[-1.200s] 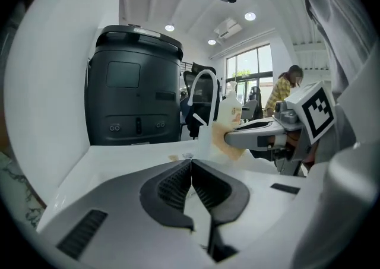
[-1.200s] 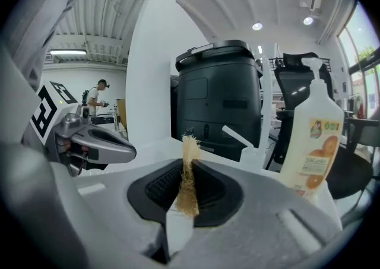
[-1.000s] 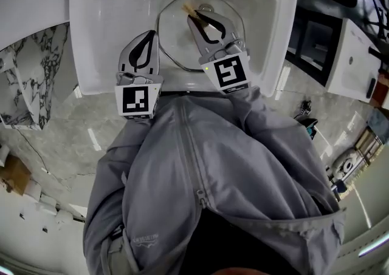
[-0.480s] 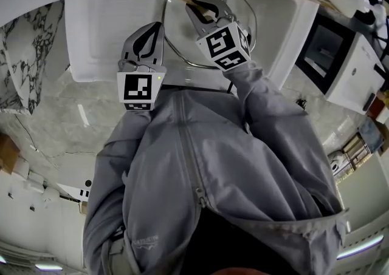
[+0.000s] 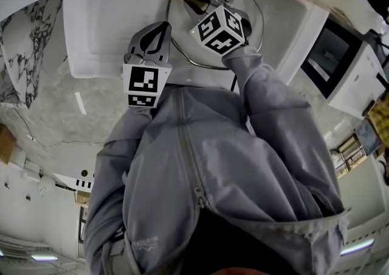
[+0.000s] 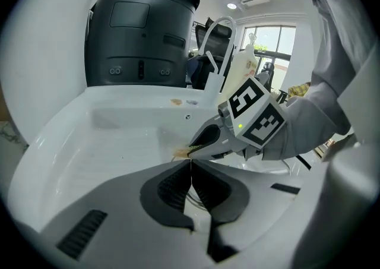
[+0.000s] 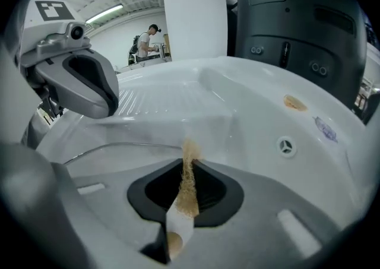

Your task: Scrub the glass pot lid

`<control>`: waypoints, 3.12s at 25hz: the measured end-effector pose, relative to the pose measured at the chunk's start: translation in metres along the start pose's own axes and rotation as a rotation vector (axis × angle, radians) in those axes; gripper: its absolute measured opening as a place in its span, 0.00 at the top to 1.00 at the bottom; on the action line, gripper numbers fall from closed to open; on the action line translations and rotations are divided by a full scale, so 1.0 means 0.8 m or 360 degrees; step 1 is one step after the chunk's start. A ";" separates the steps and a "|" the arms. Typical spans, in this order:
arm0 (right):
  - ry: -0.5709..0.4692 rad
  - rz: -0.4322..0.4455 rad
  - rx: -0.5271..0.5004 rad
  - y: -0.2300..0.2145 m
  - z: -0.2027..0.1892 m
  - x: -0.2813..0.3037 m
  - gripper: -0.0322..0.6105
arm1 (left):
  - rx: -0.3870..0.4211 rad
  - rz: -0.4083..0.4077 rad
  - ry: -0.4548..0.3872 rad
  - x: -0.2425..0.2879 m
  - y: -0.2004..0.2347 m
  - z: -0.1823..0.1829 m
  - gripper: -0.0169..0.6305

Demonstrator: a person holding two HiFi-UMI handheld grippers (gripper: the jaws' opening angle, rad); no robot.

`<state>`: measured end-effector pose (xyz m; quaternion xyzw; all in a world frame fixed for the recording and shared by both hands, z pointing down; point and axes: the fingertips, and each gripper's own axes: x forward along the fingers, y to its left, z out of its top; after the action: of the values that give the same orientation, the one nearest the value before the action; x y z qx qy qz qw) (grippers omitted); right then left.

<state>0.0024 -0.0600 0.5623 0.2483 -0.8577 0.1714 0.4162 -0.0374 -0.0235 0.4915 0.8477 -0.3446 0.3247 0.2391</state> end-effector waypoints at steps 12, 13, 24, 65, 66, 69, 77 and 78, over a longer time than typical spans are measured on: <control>0.0141 0.0195 -0.0100 0.021 -0.011 0.022 0.88 | -0.0009 -0.0021 0.0095 0.008 0.002 -0.015 0.96; 0.0144 0.0216 -0.0101 0.024 -0.011 0.020 0.89 | -0.0008 -0.0021 0.0095 0.009 0.002 -0.015 0.96; 0.0158 0.0379 -0.0062 0.076 -0.013 -0.006 0.89 | 0.0000 -0.0007 0.0107 0.007 0.008 -0.018 0.96; 0.0070 0.0060 0.0209 -0.063 -0.058 -0.091 0.88 | 0.0121 -0.0203 0.0216 0.042 -0.040 -0.005 0.96; 0.0090 0.0038 0.0166 -0.070 -0.063 -0.082 0.89 | 0.0122 -0.0210 0.0223 0.044 -0.041 -0.005 0.96; 0.0134 0.0012 0.0073 -0.085 -0.077 -0.055 0.88 | 0.0121 -0.0228 0.0240 0.050 -0.044 -0.004 0.96; 0.0184 0.0012 -0.0115 -0.095 -0.095 -0.010 0.89 | 0.0127 -0.0260 0.0258 0.055 -0.051 -0.006 0.96; 0.0194 0.0019 -0.0130 -0.093 -0.097 -0.007 0.89 | 0.0127 -0.0261 0.0259 0.055 -0.051 -0.007 0.96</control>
<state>0.0962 -0.0803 0.6107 0.2152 -0.8385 0.1536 0.4765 0.0148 -0.0124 0.5192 0.8527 -0.2404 0.3853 0.2583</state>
